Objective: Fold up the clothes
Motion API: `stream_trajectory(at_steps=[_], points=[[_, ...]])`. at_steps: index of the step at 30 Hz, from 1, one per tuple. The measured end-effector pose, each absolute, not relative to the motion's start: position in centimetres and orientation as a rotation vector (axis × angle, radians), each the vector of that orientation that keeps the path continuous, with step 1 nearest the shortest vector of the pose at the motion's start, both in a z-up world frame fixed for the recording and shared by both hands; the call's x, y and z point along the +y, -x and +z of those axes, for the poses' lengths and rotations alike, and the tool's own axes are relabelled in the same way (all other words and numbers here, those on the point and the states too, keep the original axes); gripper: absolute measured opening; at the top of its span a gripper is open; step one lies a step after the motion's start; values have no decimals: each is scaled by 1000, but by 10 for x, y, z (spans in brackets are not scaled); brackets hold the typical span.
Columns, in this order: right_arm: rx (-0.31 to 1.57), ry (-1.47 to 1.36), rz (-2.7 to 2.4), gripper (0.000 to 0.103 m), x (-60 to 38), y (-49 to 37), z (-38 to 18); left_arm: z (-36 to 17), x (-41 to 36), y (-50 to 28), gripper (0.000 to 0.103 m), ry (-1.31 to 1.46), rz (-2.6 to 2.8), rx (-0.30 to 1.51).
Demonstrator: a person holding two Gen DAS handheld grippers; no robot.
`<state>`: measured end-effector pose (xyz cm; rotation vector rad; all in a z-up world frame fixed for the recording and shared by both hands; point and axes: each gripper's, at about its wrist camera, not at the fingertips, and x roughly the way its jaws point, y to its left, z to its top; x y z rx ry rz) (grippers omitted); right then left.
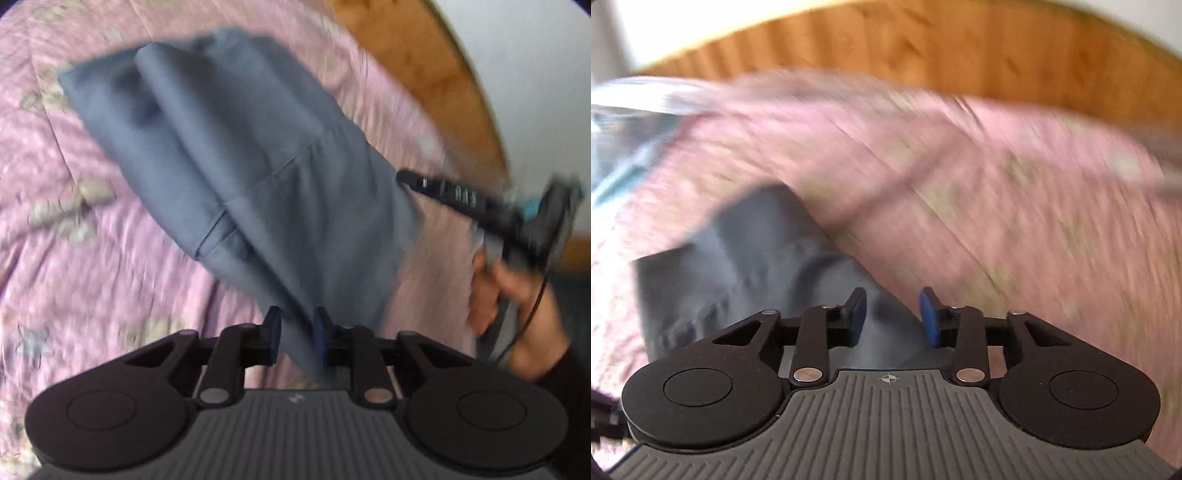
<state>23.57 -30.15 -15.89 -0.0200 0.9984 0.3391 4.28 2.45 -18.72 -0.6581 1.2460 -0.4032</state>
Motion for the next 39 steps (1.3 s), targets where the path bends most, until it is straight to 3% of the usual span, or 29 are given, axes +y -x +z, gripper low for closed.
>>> stream_trajectory(at_steps=[6, 11, 14, 20, 21, 22, 23, 24, 25, 30, 32, 33, 34, 39], points=[[907, -734, 250, 42, -363, -113, -165, -159, 96, -52, 22, 679, -376, 1050], [976, -1201, 304, 50, -321, -38, -221, -190, 120, -113, 35, 696, -324, 1098], [977, -1277, 264, 56, -299, -28, -242, -201, 118, -129, 35, 670, -362, 1104], [928, -1305, 133, 56, -290, -34, -270, -198, 117, -144, 35, 626, -388, 1093], [908, -1318, 123, 56, -290, -35, -271, -198, 116, -146, 34, 618, -393, 1091], [899, -1330, 111, 56, -290, -36, -273, -198, 117, -148, 25, 616, -395, 1095], [901, -1341, 94, 54, -292, -37, -276, -200, 118, -149, 19, 622, -399, 1101], [904, -1345, 82, 35, -292, -38, -278, -201, 118, -149, 11, 629, -409, 1102], [904, -1330, 75, 3, -290, -39, -280, -200, 119, -149, 8, 631, -420, 1098], [858, -1269, 114, 3, -281, -31, -258, -188, 122, -141, 6, 629, -487, 1079], [861, -1270, 133, 15, -277, -25, -252, -190, 122, -139, 7, 620, -484, 1086], [883, -1299, 126, 43, -276, -23, -256, -193, 123, -141, 7, 635, -472, 1094], [900, -1319, 113, 66, -275, -21, -260, -195, 124, -142, 7, 647, -464, 1098], [891, -1344, -6, 66, -283, -24, -281, -197, 125, -145, 7, 663, -452, 1102]])
